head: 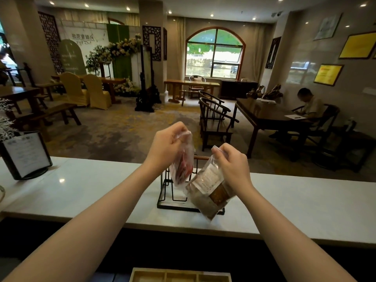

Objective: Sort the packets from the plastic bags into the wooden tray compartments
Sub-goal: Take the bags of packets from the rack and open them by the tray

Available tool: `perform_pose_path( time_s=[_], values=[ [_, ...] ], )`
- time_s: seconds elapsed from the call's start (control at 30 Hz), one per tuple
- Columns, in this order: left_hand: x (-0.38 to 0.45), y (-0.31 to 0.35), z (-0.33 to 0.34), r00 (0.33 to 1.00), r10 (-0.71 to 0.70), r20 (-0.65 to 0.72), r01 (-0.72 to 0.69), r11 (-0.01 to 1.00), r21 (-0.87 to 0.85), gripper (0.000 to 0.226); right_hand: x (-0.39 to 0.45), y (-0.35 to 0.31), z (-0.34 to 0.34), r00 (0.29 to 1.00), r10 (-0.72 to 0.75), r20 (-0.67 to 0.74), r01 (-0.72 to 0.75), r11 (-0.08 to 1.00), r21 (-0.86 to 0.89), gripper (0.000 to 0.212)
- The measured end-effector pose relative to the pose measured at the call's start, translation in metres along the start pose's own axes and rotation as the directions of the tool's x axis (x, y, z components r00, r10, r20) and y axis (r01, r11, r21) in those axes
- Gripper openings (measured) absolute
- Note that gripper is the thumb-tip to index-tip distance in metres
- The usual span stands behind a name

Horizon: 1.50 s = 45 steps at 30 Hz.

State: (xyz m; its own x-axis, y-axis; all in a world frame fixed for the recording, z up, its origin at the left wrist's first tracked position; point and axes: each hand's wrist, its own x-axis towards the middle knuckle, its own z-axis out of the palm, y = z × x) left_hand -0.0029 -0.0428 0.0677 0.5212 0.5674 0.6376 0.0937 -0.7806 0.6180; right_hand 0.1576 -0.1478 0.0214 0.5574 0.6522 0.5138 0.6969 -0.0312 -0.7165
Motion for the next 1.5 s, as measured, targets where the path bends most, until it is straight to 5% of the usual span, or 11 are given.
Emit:
perform_pose_path(
  time_s=[0.27,0.37,0.57,0.7,0.77,0.83,0.93,1.07,1.23,1.4,1.5],
  values=[
    [-0.054,0.01,0.006,0.978,0.11,0.179,-0.136,0.981,0.137,0.02,-0.025,-0.047,-0.002,0.991,-0.102,0.083,0.075,0.956,0.284,0.032],
    [-0.08,0.005,0.014,0.963,0.089,0.254,-0.079,0.996,-0.05,0.031,-0.039,-0.063,0.003,0.982,-0.113,0.149,0.041,0.908,0.416,0.026],
    [-0.112,-0.002,0.017,0.992,0.011,0.123,-0.012,1.0,0.002,0.037,-0.058,-0.065,0.02,0.975,-0.039,0.22,-0.057,0.908,0.415,0.024],
    [-0.125,0.0,0.01,0.999,0.003,0.043,0.0,0.998,-0.062,0.014,-0.062,-0.059,0.025,0.949,-0.023,0.314,-0.111,0.909,0.402,0.019],
    [-0.131,-0.003,0.005,1.0,-0.018,0.001,0.018,0.997,-0.07,0.019,-0.057,-0.042,0.024,0.963,-0.071,0.261,-0.012,0.953,0.303,0.016],
    [-0.136,-0.009,0.002,0.997,-0.067,-0.041,0.065,0.996,-0.067,0.018,-0.048,-0.018,0.022,0.963,-0.167,0.213,0.179,0.983,-0.037,0.017],
    [-0.139,-0.014,-0.002,0.993,-0.097,-0.071,0.092,0.993,-0.07,0.012,-0.041,0.012,0.019,0.896,-0.149,0.418,0.338,0.84,-0.425,0.038],
    [-0.144,-0.014,-0.003,0.986,-0.156,-0.067,0.148,0.983,-0.108,0.011,-0.043,0.036,0.026,0.786,-0.144,0.602,0.559,0.582,-0.591,0.057],
    [-0.152,-0.02,0.005,0.971,-0.24,-0.011,0.236,0.962,-0.14,0.061,-0.023,0.035,0.039,0.863,-0.209,0.46,0.481,0.618,-0.621,0.013],
    [-0.155,-0.02,0.004,0.96,-0.28,0.027,0.281,0.946,-0.165,0.027,-0.005,0.004,0.028,0.983,-0.064,0.173,0.12,0.932,-0.341,0.014],
    [-0.157,-0.019,0.005,0.966,-0.259,0.002,0.256,0.956,-0.145,0.023,0.002,-0.025,0.01,0.996,-0.087,-0.022,0.086,0.996,-0.024,0.014]
  ],
)
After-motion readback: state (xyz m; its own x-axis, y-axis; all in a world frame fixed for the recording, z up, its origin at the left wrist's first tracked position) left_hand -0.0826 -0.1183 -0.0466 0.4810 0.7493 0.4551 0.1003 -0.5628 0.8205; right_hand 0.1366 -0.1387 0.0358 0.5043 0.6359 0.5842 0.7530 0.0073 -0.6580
